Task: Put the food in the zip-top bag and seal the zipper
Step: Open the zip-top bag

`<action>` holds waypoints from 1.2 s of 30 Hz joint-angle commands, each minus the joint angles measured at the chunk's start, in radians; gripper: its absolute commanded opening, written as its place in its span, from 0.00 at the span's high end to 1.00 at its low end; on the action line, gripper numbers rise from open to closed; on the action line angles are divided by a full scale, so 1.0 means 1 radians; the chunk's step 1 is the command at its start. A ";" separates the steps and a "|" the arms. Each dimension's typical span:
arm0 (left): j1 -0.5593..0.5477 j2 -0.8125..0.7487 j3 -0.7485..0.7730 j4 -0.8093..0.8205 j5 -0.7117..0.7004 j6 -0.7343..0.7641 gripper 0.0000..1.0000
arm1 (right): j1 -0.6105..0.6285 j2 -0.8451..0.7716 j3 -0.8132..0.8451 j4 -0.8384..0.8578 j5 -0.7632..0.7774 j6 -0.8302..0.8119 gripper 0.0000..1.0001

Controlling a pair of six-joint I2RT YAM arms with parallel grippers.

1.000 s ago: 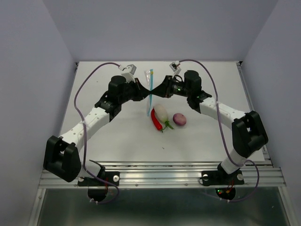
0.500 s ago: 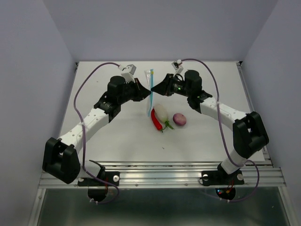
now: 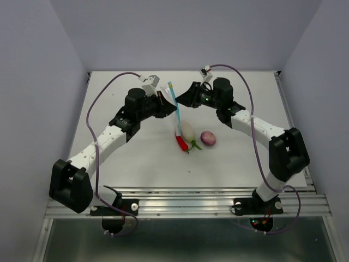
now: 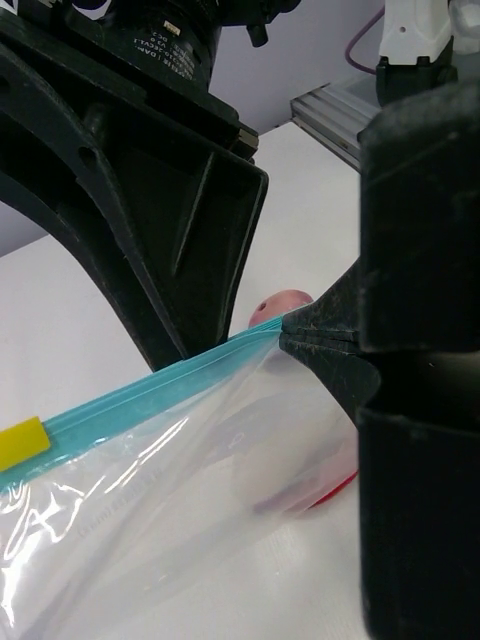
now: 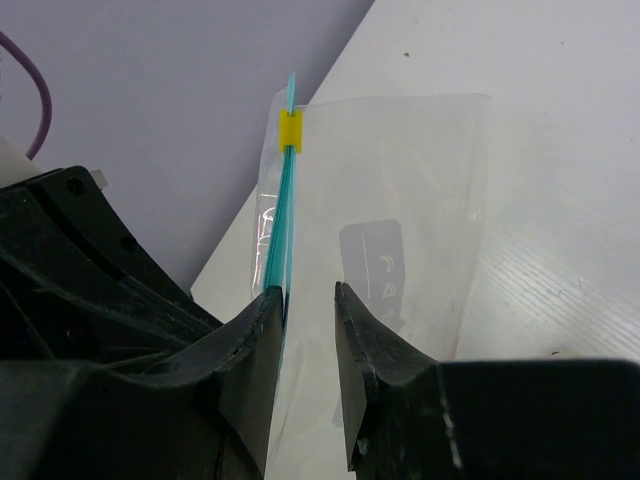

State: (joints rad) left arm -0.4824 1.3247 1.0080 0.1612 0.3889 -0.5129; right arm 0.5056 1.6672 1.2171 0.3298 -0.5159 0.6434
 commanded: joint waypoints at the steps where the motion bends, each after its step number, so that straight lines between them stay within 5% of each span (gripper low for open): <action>1: -0.004 -0.025 0.021 0.051 0.008 0.017 1.00 | 0.007 0.009 0.045 0.028 -0.094 -0.002 0.66; 8: -0.005 -0.024 0.037 0.040 -0.018 0.031 1.00 | 0.007 0.031 0.024 0.034 -0.153 0.019 0.67; 9: -0.004 -0.024 0.038 0.032 -0.022 0.036 1.00 | 0.007 0.029 0.021 0.034 -0.153 0.015 0.69; 12: -0.004 -0.022 0.040 0.018 -0.044 0.039 1.00 | 0.007 0.017 0.013 0.034 -0.157 0.006 0.98; 18: -0.004 -0.028 0.040 -0.011 -0.076 0.036 1.00 | 0.007 0.006 0.013 -0.012 -0.092 -0.062 0.99; 26: -0.004 -0.050 0.067 -0.234 -0.436 0.011 1.00 | 0.007 -0.007 0.084 -0.323 0.454 -0.321 0.99; 36: -0.004 -0.030 0.109 -0.377 -0.642 -0.024 1.00 | 0.007 -0.044 0.067 -0.370 0.803 -0.393 0.99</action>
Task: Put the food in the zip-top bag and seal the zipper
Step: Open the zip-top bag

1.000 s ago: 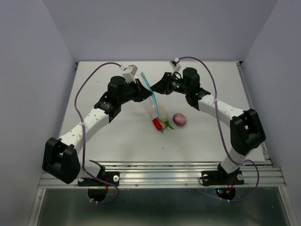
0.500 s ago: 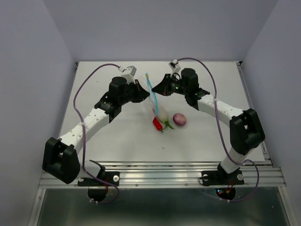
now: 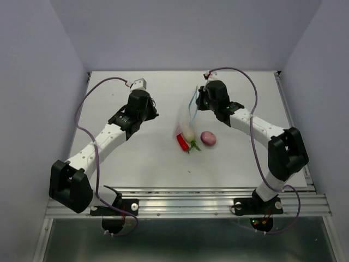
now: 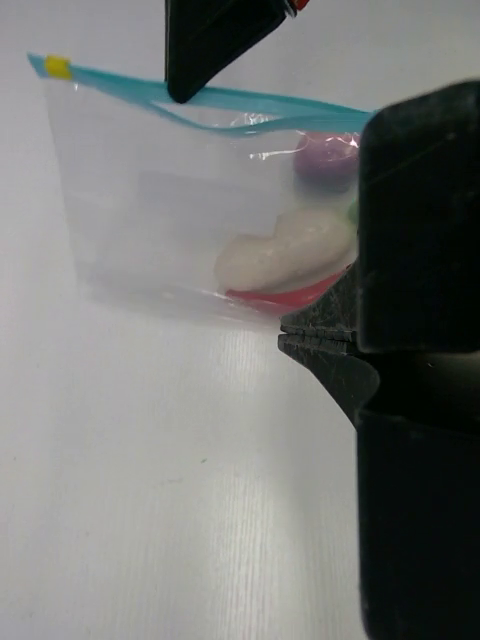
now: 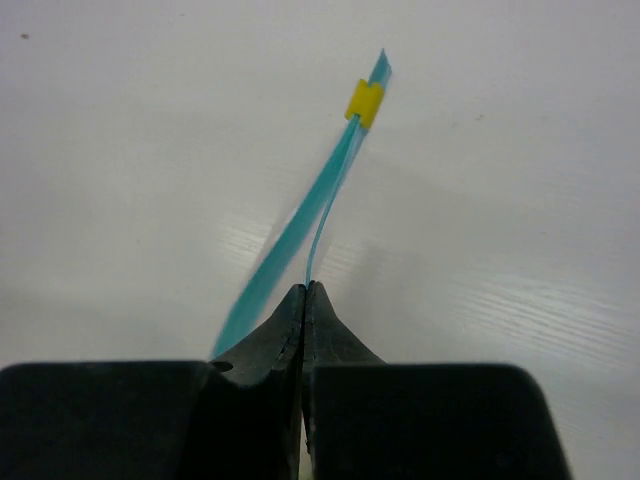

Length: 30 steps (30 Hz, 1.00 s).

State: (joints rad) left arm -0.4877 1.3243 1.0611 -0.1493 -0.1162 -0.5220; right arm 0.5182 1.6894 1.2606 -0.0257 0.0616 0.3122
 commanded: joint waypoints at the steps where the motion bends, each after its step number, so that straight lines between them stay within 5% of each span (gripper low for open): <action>1: 0.000 -0.028 0.057 -0.075 -0.146 -0.016 1.00 | -0.006 -0.071 0.020 -0.014 0.227 -0.067 0.99; 6: 0.001 -0.025 0.048 -0.015 -0.077 0.008 1.00 | -0.006 -0.074 0.019 -0.008 0.100 -0.065 0.99; 10: 0.001 -0.019 0.057 0.086 0.181 0.069 0.97 | -0.006 -0.063 0.026 0.012 -0.047 -0.056 0.99; 13: 0.001 -0.020 0.063 0.138 0.306 0.076 0.52 | -0.006 -0.060 0.034 0.012 -0.089 -0.050 0.99; 14: 0.000 -0.025 0.054 0.190 0.340 0.073 0.30 | -0.006 -0.060 0.036 0.013 -0.101 -0.047 0.99; 17: -0.012 -0.011 0.046 0.229 0.424 0.071 0.03 | -0.006 -0.068 0.039 0.013 -0.112 -0.032 0.99; 30: -0.095 0.182 0.195 0.215 0.460 0.048 0.01 | -0.006 -0.103 0.022 0.013 -0.172 0.004 0.99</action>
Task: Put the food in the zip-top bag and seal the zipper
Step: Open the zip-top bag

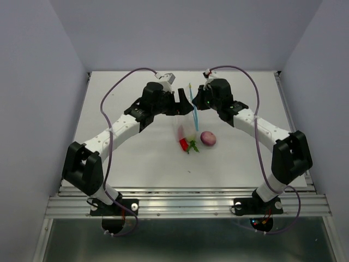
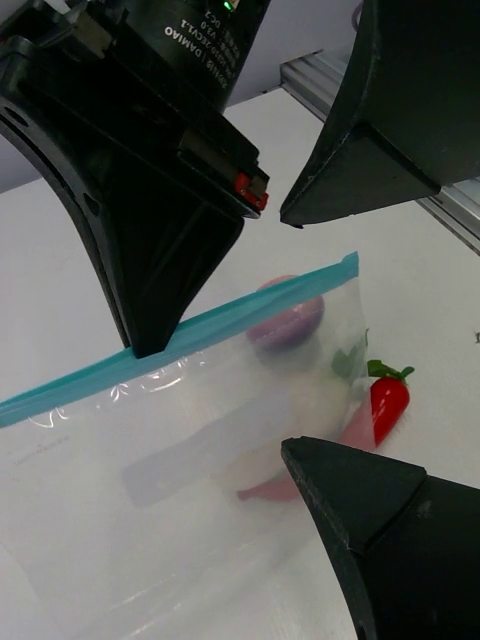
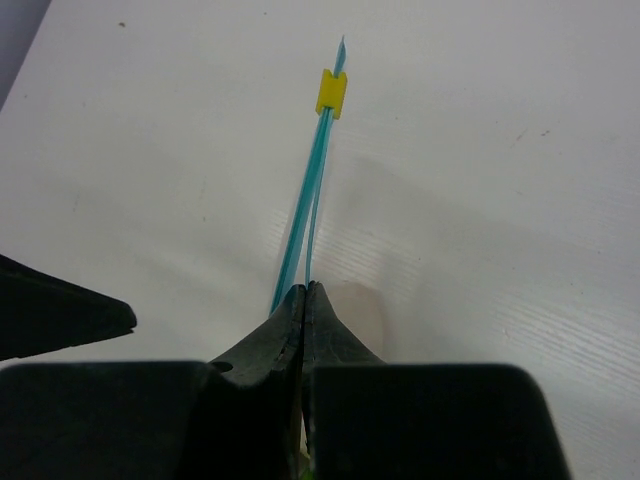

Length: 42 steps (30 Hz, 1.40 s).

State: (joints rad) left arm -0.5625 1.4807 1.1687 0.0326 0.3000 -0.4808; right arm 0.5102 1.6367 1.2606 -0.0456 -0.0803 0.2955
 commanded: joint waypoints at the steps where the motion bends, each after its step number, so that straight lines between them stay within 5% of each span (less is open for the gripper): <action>1: -0.027 0.036 0.098 0.023 0.041 0.010 0.01 | 0.002 -0.052 0.022 0.033 -0.024 0.021 0.99; 22: -0.142 0.211 0.312 -0.281 -0.449 -0.042 0.01 | 0.002 -0.083 -0.004 0.033 -0.049 0.042 0.99; 33: -0.149 0.204 0.304 -0.303 -0.490 -0.041 0.02 | 0.002 -0.081 -0.013 0.033 -0.044 0.040 0.99; 39: -0.148 0.242 0.335 -0.327 -0.521 -0.047 0.11 | 0.002 -0.097 -0.023 0.033 -0.078 0.040 0.99; 42: -0.149 0.265 0.353 -0.344 -0.532 -0.042 0.27 | 0.002 -0.103 -0.023 0.033 -0.088 0.041 0.99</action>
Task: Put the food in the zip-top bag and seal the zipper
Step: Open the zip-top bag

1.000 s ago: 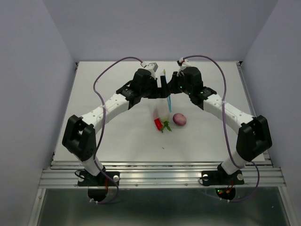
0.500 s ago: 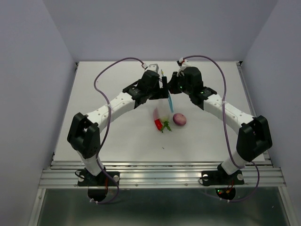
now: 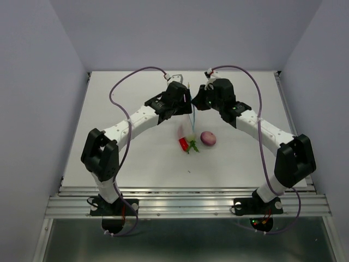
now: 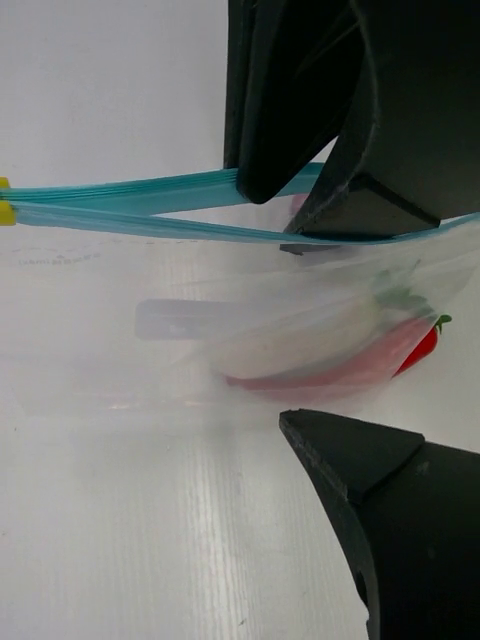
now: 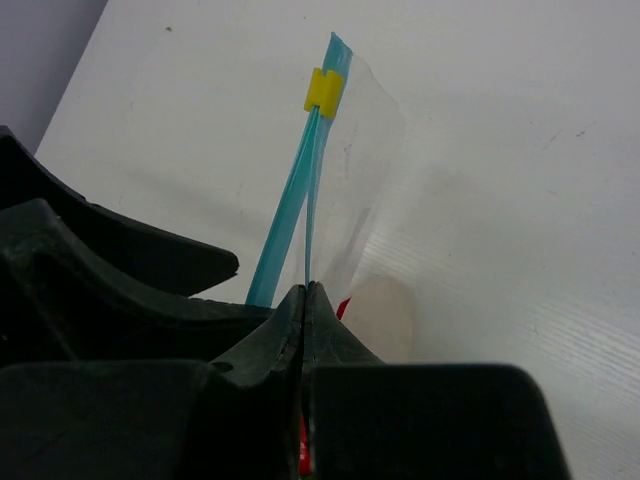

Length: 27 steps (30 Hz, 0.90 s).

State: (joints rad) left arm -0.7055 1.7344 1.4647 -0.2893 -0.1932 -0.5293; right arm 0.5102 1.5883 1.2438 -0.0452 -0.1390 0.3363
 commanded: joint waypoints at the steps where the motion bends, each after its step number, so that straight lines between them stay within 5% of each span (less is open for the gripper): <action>1: -0.006 0.016 0.062 -0.027 -0.041 0.008 0.32 | 0.002 -0.057 -0.006 0.034 -0.028 0.000 0.99; 7: -0.006 0.037 0.080 -0.057 -0.061 0.017 0.89 | 0.002 -0.063 -0.014 0.062 -0.022 -0.013 0.99; 9: -0.006 0.034 0.095 -0.086 -0.089 0.017 0.99 | 0.002 -0.065 -0.026 0.059 -0.001 -0.034 0.99; 19: 0.017 0.011 0.148 -0.283 -0.359 -0.008 1.00 | 0.002 0.013 -0.018 -0.047 0.426 -0.114 0.99; 27: 0.029 -0.001 0.120 -0.249 -0.325 0.008 1.00 | 0.002 0.145 0.064 -0.047 0.351 -0.097 0.99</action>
State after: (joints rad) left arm -0.6983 1.7859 1.5856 -0.5186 -0.4534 -0.5289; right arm 0.5304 1.6928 1.2423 -0.0704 0.1772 0.2577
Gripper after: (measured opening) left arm 0.037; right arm 0.014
